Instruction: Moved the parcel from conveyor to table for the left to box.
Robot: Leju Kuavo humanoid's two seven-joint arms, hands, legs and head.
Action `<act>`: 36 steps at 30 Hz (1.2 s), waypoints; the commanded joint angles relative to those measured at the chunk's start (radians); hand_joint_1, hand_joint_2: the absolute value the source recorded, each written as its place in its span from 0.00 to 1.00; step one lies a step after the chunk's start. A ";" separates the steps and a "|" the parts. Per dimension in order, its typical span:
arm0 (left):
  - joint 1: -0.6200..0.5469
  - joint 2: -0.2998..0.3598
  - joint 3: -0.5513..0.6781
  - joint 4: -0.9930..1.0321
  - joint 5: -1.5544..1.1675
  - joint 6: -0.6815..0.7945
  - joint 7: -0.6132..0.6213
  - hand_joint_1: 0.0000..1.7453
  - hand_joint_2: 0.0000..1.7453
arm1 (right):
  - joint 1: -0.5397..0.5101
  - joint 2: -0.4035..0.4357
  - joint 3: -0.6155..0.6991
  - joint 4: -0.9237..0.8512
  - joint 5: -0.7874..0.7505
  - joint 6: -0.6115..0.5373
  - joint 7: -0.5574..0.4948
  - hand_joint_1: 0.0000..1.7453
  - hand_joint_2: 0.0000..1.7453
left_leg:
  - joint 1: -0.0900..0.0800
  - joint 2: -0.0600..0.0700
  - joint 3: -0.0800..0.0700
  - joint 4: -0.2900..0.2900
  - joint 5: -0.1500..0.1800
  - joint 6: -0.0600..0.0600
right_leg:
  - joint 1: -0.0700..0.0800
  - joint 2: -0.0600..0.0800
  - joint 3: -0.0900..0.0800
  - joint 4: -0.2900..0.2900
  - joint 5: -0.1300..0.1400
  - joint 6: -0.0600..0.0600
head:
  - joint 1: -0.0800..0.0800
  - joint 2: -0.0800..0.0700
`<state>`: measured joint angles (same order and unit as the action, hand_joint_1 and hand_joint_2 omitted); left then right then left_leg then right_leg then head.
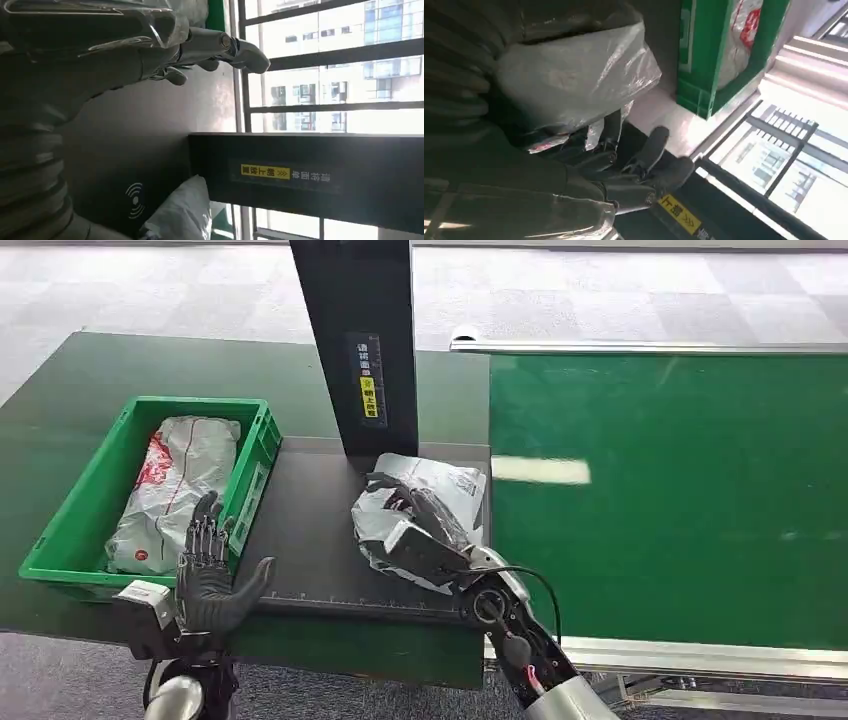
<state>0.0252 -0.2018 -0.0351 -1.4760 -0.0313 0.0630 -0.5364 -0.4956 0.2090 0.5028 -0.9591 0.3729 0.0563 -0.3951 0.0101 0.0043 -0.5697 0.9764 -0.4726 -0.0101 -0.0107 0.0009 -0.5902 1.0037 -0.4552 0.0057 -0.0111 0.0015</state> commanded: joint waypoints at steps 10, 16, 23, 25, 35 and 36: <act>-0.092 0.013 -0.092 0.076 -0.067 -0.030 -0.006 0.00 1.00 | 0.122 -0.113 -0.023 -0.400 -0.469 0.241 -0.034 0.00 0.00 | 0.000 -0.006 0.001 0.000 0.000 0.001 | 0.000 -0.006 0.002 -0.001 -0.001 0.000 | 0.000 0.000; -0.141 0.040 -0.202 0.130 -0.474 -0.029 0.122 0.00 1.00 | 0.251 -0.122 -0.205 -0.553 -0.449 0.144 -0.094 0.00 1.00 | 0.000 -0.009 0.001 -0.001 0.001 0.001 | 0.000 -0.009 0.004 -0.002 -0.001 0.000 | 0.000 0.000; -0.317 -0.015 -0.305 0.492 -0.857 0.118 0.246 0.00 1.00 | 0.310 -0.084 -0.309 -0.564 -0.457 0.154 -0.110 0.00 1.00 | 0.000 -0.008 0.002 -0.001 0.001 0.001 | 0.000 -0.008 0.005 -0.002 -0.001 0.000 | 0.000 0.000; -0.385 -0.030 -0.313 0.637 -0.926 0.189 0.277 0.00 1.00 | 0.312 -0.075 -0.314 -0.546 -0.462 0.158 -0.107 0.00 1.00 | -0.001 -0.007 0.002 -0.001 0.001 0.001 | -0.001 -0.006 0.004 -0.001 -0.001 0.000 | 0.000 0.000; -0.561 -0.058 -0.322 1.053 -1.043 0.273 0.323 0.00 1.00 | 0.259 -0.046 -0.301 -0.453 -0.476 0.169 -0.114 0.00 1.00 | 0.000 -0.001 0.005 -0.001 0.000 0.001 | 0.000 -0.001 0.005 -0.002 0.000 0.000 | 0.000 0.000; -0.565 -0.060 -0.324 1.062 -1.046 0.263 0.321 0.03 1.00 | 0.257 -0.046 -0.300 -0.451 -0.476 0.169 -0.114 0.00 1.00 | 0.000 -0.001 0.004 -0.001 0.000 0.001 | 0.000 0.000 0.004 -0.002 0.000 0.000 | 0.000 0.000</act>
<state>-0.4061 -0.2491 -0.3132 -0.7586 -1.0457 0.3513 -0.2266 -0.1846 0.1534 0.2212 -1.5030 -0.1007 0.2243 -0.5104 0.0099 0.0037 -0.5688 0.9769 -0.4725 -0.0100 -0.0113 0.0008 -0.5892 1.0035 -0.4548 0.0057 -0.0111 0.0015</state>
